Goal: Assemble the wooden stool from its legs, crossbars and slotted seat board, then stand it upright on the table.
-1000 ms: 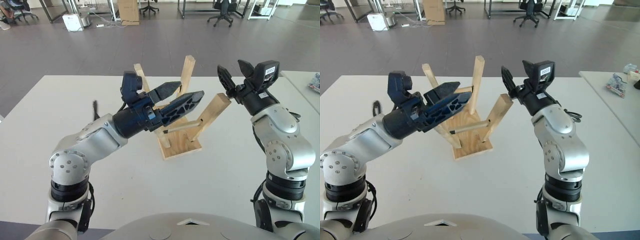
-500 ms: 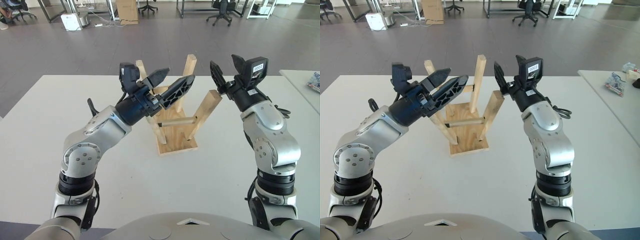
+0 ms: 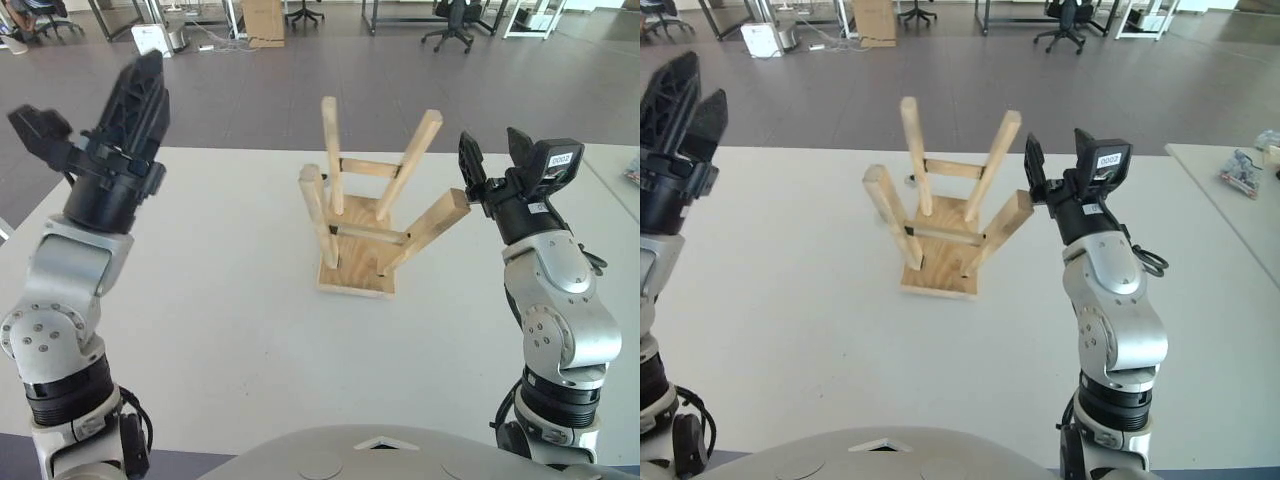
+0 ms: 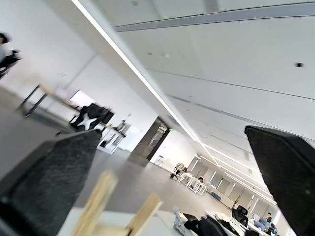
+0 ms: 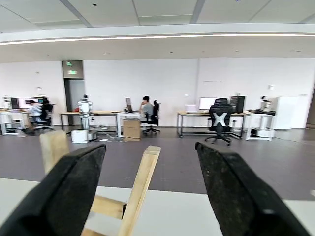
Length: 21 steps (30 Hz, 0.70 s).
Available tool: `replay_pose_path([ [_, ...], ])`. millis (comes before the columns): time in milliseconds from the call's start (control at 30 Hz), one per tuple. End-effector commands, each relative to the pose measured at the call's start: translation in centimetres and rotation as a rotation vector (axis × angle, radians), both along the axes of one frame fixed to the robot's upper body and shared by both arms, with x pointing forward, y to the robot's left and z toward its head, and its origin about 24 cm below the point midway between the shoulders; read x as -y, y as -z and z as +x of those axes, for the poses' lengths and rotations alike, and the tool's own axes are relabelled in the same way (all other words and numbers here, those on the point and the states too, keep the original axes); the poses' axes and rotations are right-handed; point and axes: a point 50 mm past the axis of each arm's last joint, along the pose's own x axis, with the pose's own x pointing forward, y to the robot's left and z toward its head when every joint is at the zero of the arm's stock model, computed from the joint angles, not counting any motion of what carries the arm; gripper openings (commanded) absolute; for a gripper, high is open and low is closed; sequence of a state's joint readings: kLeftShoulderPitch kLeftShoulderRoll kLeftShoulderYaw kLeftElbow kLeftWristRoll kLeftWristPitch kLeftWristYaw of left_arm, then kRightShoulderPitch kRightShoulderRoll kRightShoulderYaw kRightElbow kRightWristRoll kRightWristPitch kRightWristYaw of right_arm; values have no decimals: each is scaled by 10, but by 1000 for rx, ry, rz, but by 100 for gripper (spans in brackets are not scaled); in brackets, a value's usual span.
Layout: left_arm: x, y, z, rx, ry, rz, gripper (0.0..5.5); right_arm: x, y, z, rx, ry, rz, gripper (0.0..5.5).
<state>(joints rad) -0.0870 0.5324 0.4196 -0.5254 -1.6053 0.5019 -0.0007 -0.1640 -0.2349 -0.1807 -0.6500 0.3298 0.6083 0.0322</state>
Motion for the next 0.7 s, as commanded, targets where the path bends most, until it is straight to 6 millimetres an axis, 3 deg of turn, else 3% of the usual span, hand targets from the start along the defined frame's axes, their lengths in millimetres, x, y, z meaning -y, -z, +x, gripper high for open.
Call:
replay_pose_path([
  [33,23,47,-2,-194,-61,312,537,7,31,-1,-198,35,1,344],
  [100,40,61,1,-187,-34,434,537,-2,21,3,-157,-2,6,344],
  [233,41,69,21,-143,-93,571,537,-13,4,10,-101,-56,-3,344],
  [333,47,72,21,-120,-92,588,537,-20,-17,20,-43,-125,-41,344],
  [467,31,78,18,-136,-133,638,537,-17,-40,27,15,-138,-70,344],
  [633,-24,78,13,-154,-216,763,537,-9,4,0,-133,-15,-15,344],
  [700,-31,75,23,-134,-249,805,537,-5,21,-17,-177,110,-13,344],
])
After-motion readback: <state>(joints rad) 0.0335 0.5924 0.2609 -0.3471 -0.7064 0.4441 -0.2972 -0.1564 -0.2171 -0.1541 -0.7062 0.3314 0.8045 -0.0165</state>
